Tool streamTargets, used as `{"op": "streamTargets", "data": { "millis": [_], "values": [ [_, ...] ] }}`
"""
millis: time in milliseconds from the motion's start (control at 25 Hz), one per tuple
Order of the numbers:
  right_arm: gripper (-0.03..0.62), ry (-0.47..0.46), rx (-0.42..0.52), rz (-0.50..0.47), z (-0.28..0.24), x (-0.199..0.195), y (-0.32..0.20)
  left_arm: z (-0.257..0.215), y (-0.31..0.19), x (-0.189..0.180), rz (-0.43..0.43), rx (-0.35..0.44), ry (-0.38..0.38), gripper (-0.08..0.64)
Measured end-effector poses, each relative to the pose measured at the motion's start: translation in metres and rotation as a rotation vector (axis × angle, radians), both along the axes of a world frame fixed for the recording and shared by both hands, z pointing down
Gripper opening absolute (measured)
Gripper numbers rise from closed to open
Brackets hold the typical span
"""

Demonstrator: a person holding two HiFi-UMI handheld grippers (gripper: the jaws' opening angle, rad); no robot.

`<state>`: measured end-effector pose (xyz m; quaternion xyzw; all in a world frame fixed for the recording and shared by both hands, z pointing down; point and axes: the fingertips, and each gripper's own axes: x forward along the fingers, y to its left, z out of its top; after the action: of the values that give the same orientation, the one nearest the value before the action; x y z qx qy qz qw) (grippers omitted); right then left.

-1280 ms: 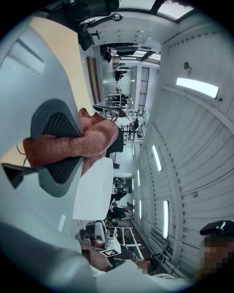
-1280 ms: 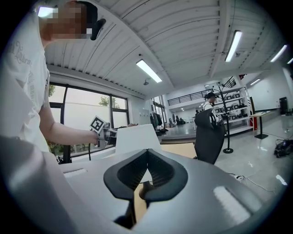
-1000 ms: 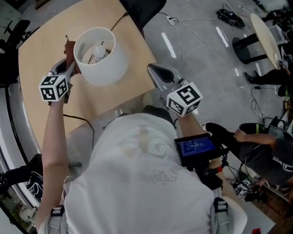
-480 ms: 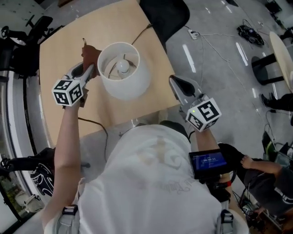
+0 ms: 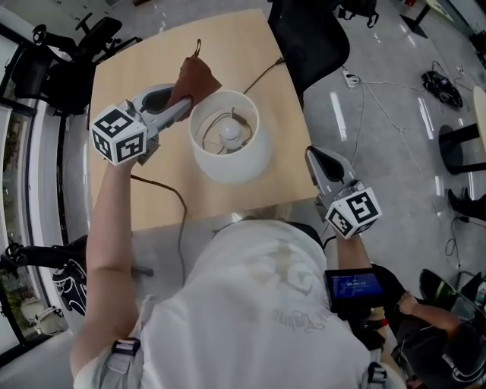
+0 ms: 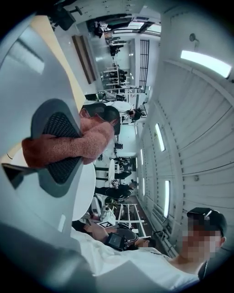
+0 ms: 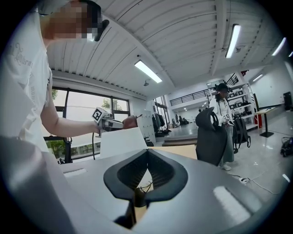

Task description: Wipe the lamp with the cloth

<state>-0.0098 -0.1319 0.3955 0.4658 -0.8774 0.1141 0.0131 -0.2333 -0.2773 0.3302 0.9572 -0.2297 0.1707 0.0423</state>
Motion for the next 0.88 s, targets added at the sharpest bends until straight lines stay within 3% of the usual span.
{"op": "streamTargets", "data": {
  "millis": [200, 440, 640, 880],
  "values": [
    [0.012, -0.007, -0.009, 0.019, 0.004, 0.012, -0.007, 0.027, -0.017, -0.002, 0.01, -0.088, 0.006, 0.114],
    [0.012, -0.01, -0.027, 0.035, 0.008, 0.026, -0.012, 0.083, -0.033, 0.001, 0.028, -0.17, -0.105, 0.114],
    [0.012, -0.018, -0.047, 0.044, 0.014, 0.038, -0.013, 0.117, -0.04, 0.006, 0.015, -0.243, -0.134, 0.114],
    [0.012, -0.027, -0.048, 0.036, 0.016, 0.053, -0.023, 0.137, -0.05, 0.009, -0.005, -0.202, -0.272, 0.114]
  ]
}}
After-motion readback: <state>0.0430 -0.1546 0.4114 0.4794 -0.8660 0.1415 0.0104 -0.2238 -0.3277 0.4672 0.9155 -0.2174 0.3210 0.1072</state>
